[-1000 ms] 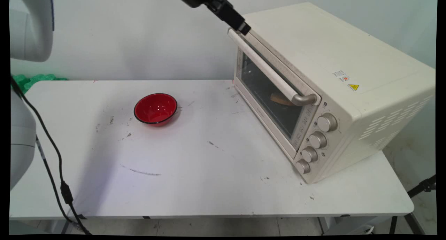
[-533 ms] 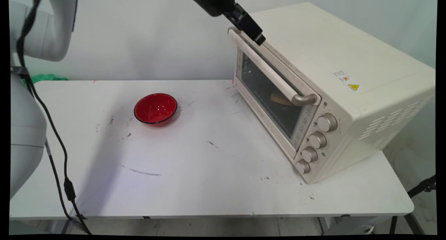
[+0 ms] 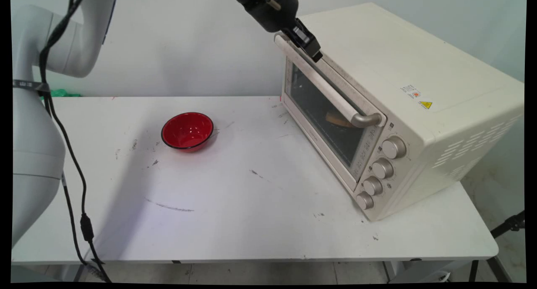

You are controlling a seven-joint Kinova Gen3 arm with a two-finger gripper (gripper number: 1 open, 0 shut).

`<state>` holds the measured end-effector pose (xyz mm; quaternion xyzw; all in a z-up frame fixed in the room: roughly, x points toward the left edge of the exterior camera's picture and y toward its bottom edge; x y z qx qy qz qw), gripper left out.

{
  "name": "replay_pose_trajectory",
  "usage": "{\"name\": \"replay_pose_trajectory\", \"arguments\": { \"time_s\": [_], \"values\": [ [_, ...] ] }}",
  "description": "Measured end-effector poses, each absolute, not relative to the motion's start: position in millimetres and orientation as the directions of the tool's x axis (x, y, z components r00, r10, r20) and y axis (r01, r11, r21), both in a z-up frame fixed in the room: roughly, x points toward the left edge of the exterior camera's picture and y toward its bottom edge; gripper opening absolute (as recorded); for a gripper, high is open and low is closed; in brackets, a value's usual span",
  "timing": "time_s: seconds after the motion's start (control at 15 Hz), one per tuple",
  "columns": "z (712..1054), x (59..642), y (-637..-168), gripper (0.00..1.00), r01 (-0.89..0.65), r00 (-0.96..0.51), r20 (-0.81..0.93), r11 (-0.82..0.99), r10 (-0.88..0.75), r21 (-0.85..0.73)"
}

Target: Open the oven

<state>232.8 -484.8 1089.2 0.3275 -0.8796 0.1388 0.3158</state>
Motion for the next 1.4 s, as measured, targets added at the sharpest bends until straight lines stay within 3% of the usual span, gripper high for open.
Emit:
{"name": "replay_pose_trajectory", "arguments": {
  "time_s": [1.4],
  "values": [
    [1047.9,216.5,-501.4,0.0,-0.642,-0.621,0.61,0.766,-0.492,-0.036]
  ]
}}
